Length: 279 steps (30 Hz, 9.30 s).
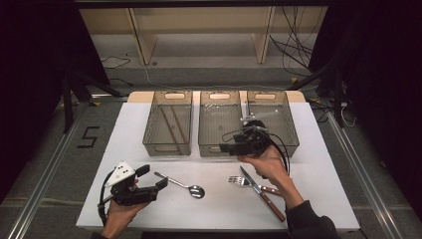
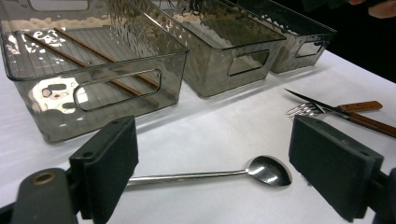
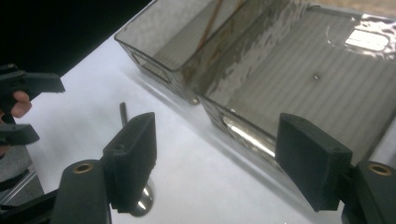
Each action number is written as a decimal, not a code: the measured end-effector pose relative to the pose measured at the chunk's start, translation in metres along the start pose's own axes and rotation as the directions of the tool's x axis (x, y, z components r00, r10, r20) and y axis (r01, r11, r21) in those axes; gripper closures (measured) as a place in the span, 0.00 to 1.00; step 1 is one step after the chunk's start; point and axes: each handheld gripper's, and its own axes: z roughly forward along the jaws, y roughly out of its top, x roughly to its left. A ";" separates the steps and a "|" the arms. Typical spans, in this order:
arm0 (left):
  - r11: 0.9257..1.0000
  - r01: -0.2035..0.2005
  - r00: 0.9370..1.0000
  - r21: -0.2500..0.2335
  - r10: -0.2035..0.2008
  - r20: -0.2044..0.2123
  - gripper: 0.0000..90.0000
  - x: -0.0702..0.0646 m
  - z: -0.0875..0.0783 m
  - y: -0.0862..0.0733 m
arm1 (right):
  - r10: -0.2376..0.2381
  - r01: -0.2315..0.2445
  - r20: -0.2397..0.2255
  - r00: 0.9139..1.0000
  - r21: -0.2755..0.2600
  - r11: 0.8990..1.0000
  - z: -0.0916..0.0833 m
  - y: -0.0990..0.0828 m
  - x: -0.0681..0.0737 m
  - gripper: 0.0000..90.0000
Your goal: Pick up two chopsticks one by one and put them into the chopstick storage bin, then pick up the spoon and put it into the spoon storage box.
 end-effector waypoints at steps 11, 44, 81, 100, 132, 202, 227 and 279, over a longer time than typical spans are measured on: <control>1.000 -0.002 1.000 0.005 0.002 -0.004 0.17 0.001 0.000 0.000 | 0.023 -0.023 0.002 1.000 -0.010 1.000 -0.016 -0.033 -0.008 0.33; 1.000 -0.001 1.000 0.020 0.001 0.003 0.17 0.005 0.004 0.008 | 0.044 -0.041 0.016 0.999 -0.139 0.989 -0.053 -0.107 -0.011 0.32; 0.984 -0.053 0.999 0.170 0.052 0.008 0.19 0.020 0.048 0.035 | 0.054 -0.043 0.046 0.997 -0.224 0.974 -0.072 -0.148 -0.008 0.28; 0.912 -0.127 0.991 0.390 0.129 0.019 0.99 0.030 0.082 0.021 | 0.039 -0.029 0.043 0.998 -0.203 0.979 -0.068 -0.148 -0.005 0.28; 0.788 -0.199 0.976 0.583 0.211 0.049 0.99 0.019 0.059 -0.003 | 0.035 -0.026 0.037 0.999 -0.209 0.977 -0.070 -0.149 -0.003 0.29; 0.492 -0.438 0.891 0.752 0.351 0.289 0.64 -0.038 0.065 0.003 | 0.033 -0.026 0.033 0.999 -0.205 0.978 -0.070 -0.149 -0.001 0.29; 0.443 -0.478 0.873 0.758 0.332 0.357 0.90 -0.045 0.075 0.005 | 0.031 -0.024 0.034 0.999 -0.204 0.979 -0.070 -0.149 -0.001 0.29; 0.614 -0.403 0.915 0.679 0.282 0.288 0.94 -0.038 0.070 0.036 | 0.037 -0.028 0.034 0.999 -0.212 0.977 -0.071 -0.149 -0.002 0.29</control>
